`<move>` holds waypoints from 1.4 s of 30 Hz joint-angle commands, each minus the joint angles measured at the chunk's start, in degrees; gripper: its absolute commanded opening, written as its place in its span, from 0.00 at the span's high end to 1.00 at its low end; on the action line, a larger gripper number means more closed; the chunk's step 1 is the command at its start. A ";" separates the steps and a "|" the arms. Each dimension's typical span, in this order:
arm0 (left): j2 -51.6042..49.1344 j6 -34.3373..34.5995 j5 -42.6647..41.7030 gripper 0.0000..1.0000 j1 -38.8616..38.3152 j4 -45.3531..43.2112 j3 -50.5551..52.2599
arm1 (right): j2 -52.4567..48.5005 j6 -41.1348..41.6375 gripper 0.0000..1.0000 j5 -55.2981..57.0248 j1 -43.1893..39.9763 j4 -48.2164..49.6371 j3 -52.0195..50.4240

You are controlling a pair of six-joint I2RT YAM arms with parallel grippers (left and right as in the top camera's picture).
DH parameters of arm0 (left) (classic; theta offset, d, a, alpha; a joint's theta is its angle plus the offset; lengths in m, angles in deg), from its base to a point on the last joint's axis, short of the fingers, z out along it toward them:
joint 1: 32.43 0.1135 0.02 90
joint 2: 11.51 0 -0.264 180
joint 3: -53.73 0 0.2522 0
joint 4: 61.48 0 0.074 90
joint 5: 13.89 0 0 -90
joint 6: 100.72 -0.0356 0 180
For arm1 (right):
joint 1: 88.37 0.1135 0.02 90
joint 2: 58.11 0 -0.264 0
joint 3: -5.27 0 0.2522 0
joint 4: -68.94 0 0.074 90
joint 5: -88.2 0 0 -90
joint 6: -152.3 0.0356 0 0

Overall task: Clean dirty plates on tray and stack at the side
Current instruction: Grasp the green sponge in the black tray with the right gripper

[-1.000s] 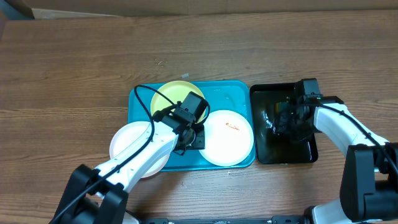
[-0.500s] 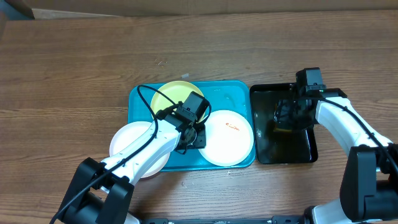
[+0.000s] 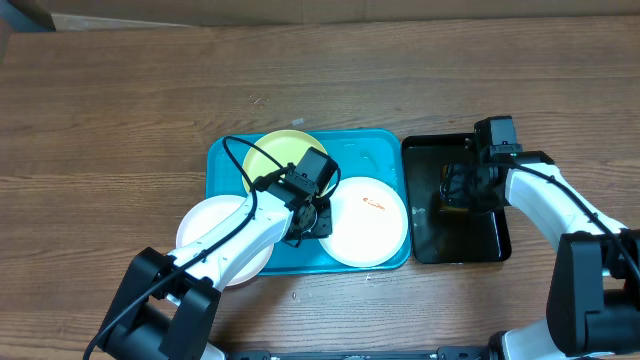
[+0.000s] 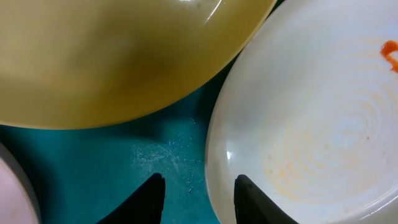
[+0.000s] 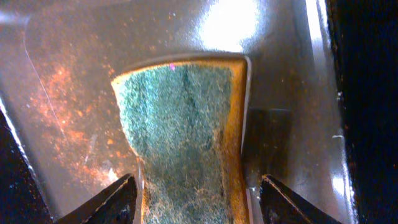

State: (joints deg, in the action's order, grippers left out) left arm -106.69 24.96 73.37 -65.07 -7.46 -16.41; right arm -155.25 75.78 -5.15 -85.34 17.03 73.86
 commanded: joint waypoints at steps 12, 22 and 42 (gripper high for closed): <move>-1.09 0.28 0.26 0.58 -0.37 -0.55 0.42 | -0.39 0.07 0.31 0.70 -0.09 -1.22 -0.15; -1.09 0.31 0.26 0.58 -0.37 -1.75 0.42 | -0.39 0.09 0.32 0.72 -0.09 -1.09 -0.15; -1.09 0.28 0.33 0.56 -0.37 -1.68 0.42 | -0.39 0.07 0.96 -2.27 -0.09 -7.21 -0.13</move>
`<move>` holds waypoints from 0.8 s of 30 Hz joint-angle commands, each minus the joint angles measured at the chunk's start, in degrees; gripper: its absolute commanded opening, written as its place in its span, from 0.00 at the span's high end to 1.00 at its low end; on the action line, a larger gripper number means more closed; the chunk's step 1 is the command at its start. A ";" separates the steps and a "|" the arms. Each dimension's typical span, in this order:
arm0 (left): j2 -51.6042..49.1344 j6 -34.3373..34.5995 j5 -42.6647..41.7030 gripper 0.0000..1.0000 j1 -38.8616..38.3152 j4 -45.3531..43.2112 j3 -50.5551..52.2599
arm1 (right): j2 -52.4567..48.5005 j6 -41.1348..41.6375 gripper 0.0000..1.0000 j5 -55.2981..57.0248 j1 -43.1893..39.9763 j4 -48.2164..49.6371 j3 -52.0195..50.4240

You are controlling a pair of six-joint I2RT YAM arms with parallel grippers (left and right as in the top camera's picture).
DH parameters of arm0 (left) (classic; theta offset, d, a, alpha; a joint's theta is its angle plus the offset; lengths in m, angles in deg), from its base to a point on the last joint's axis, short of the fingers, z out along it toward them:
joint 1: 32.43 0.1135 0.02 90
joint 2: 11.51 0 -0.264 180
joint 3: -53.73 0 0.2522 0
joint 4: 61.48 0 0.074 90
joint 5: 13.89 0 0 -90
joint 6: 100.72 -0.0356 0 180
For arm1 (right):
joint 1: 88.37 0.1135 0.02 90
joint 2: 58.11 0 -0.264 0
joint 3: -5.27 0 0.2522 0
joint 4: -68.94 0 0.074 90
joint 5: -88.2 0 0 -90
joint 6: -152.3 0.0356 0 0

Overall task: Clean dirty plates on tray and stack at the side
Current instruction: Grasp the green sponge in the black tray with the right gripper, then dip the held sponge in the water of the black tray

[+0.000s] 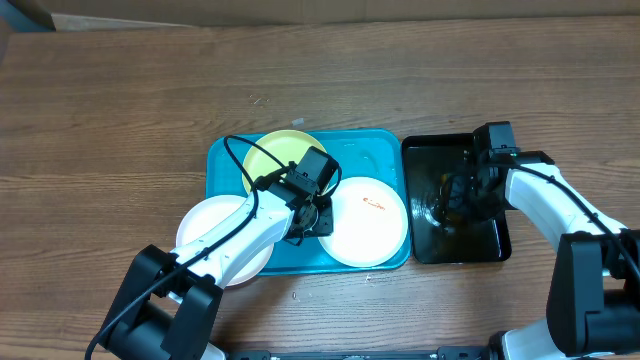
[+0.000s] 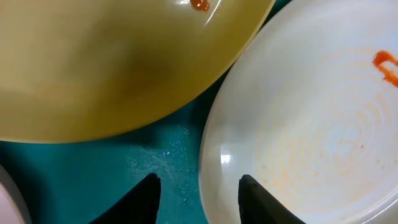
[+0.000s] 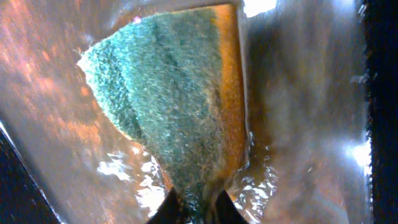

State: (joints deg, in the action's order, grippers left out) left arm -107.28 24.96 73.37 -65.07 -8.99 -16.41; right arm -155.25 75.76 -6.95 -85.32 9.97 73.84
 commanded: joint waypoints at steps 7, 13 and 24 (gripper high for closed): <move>-0.50 0.26 0.33 0.51 -0.37 -0.09 0.42 | -0.39 -0.39 0.23 -0.35 -0.13 0.09 2.75; -0.50 0.13 0.33 0.52 -0.37 -0.20 0.42 | -0.46 -1.92 0.22 1.66 -0.13 4.90 3.67; -0.50 0.13 0.33 0.57 -0.37 -0.15 0.42 | -1.09 -1.84 0.53 1.40 -0.11 7.19 -0.09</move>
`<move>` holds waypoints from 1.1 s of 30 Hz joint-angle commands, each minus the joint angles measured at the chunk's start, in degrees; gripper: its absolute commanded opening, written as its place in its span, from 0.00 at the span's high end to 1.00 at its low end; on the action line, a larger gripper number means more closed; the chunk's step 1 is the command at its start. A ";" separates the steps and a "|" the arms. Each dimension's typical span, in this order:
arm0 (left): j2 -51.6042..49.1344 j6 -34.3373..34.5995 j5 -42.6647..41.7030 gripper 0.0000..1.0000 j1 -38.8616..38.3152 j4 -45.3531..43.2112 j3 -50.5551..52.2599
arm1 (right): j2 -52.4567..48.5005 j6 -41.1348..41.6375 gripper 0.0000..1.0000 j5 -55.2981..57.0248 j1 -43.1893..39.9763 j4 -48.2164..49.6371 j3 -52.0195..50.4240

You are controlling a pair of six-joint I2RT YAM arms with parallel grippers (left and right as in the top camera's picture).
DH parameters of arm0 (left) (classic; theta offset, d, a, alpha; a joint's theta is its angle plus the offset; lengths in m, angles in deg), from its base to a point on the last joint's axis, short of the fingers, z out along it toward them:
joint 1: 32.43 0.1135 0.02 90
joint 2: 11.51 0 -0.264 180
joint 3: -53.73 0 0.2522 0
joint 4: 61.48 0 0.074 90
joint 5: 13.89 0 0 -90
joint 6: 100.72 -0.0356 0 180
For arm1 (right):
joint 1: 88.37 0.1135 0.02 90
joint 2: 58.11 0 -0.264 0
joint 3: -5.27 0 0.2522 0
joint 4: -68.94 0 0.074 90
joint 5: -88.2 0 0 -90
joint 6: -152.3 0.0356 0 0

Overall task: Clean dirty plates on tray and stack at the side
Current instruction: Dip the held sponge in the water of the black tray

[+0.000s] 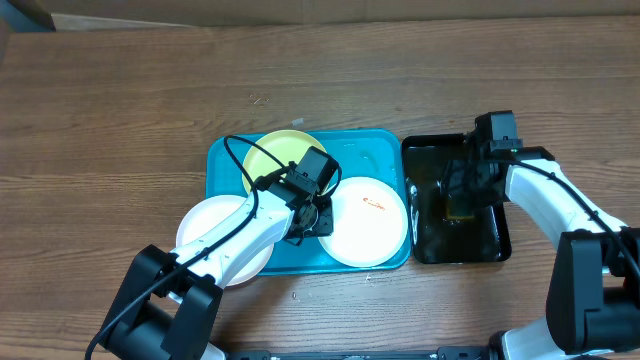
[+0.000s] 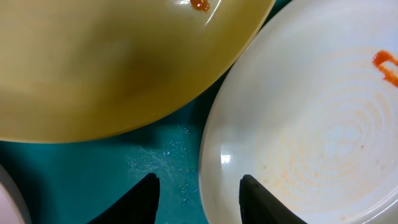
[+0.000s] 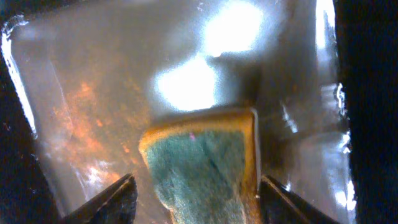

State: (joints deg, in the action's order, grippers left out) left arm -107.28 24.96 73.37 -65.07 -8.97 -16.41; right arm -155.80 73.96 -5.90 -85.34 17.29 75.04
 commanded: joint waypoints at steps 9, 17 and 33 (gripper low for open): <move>-0.50 -0.07 0.15 0.58 -0.37 -0.46 0.42 | -0.55 0.61 0.56 -3.91 -0.09 -3.37 -1.29; -0.50 -1.01 -0.72 0.69 -0.37 -3.52 0.42 | -0.55 0.13 0.25 -1.95 -0.11 -0.13 -0.39; -3.63 -0.98 -4.79 0.74 2.69 -3.58 0.35 | -0.55 0.15 0.40 -1.97 -0.04 1.84 -0.46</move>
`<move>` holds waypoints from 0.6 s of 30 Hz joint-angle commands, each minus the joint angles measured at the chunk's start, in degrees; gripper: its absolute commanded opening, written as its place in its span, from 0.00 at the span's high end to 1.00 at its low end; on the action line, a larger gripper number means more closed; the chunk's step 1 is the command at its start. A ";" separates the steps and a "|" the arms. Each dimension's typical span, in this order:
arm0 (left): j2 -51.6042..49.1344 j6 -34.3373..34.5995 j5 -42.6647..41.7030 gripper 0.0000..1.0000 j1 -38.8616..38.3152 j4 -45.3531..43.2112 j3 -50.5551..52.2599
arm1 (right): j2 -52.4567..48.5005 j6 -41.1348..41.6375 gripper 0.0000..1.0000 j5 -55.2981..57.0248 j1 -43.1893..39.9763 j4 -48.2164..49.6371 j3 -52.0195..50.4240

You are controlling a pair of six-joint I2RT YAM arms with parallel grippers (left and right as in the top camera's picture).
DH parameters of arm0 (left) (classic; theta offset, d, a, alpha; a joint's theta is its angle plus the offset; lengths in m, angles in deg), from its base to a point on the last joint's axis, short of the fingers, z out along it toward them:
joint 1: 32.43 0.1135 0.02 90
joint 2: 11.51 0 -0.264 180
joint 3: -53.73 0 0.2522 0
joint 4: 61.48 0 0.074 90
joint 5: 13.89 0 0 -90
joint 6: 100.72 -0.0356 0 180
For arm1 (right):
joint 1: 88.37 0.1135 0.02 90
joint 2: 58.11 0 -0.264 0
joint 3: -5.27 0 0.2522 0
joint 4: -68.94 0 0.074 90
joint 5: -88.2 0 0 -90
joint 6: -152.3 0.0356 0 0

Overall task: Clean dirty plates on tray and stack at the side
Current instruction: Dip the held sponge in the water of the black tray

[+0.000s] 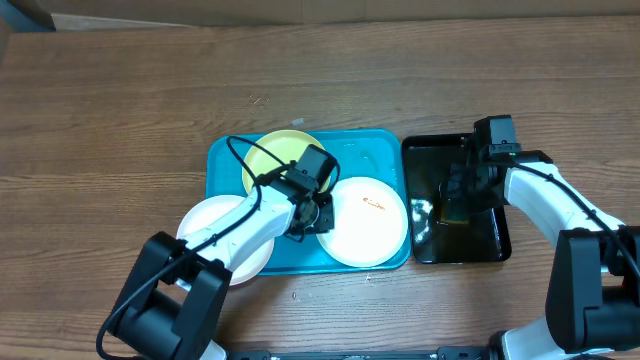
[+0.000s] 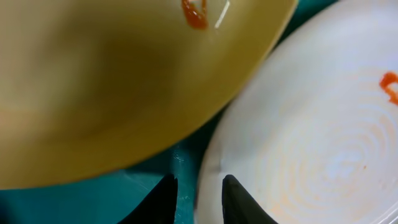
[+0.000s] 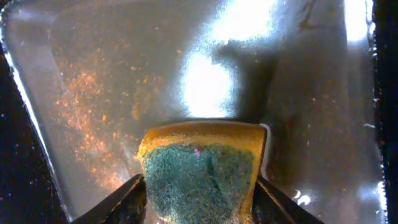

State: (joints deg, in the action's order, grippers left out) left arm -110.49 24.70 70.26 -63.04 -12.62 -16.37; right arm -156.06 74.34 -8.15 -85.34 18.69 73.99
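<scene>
A teal tray (image 1: 370, 145) carries a yellow plate (image 1: 270, 155) with an orange smear (image 2: 194, 14) and a white plate (image 1: 368, 222) with an orange stain (image 1: 374, 204). My left gripper (image 1: 318, 212) sits low between them. Its jaws (image 2: 199, 180) are open and narrow, astride the white plate's (image 2: 323, 143) left rim, one finger over teal, one over the plate. My right gripper (image 1: 458, 195) is in the black basin (image 1: 490, 240), shut on a green-and-yellow sponge (image 3: 199, 174) over the wet bottom.
A white plate stack (image 1: 205, 225) rests on the wooden table at the tray's lower left corner, partly under my left arm. The basin stands right against the tray's right side and holds shallow water with orange specks (image 3: 93, 93).
My left jaws have narrowed around the white plate's rim, and the wrist view has shifted, showing more of the yellow plate. My right fingers have closed in against the sponge's sides.
My left gripper stayed open at the white plate's left rim throughout and has now narrowed on it. My right gripper stood open around the sponge in the basin, then squeezed it shut in the water, then was open again, and now grips it.
</scene>
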 commanded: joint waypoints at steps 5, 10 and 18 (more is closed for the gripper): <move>-0.42 -0.72 -1.66 0.71 0.50 0.22 0.31 | -0.28 -0.28 0.23 0.31 -0.04 2.71 0.59; -0.42 -0.72 -1.66 0.70 0.50 0.17 0.31 | -0.35 -0.24 0.23 0.28 -0.04 3.32 0.59; -0.42 -0.72 -1.66 0.64 0.50 0.15 0.31 | -1.40 -0.24 0.87 0.33 -0.04 3.67 0.48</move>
State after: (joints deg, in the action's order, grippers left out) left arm -110.49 24.70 69.21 -62.43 -12.58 -16.37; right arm -156.61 74.03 -7.97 -85.32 21.77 73.99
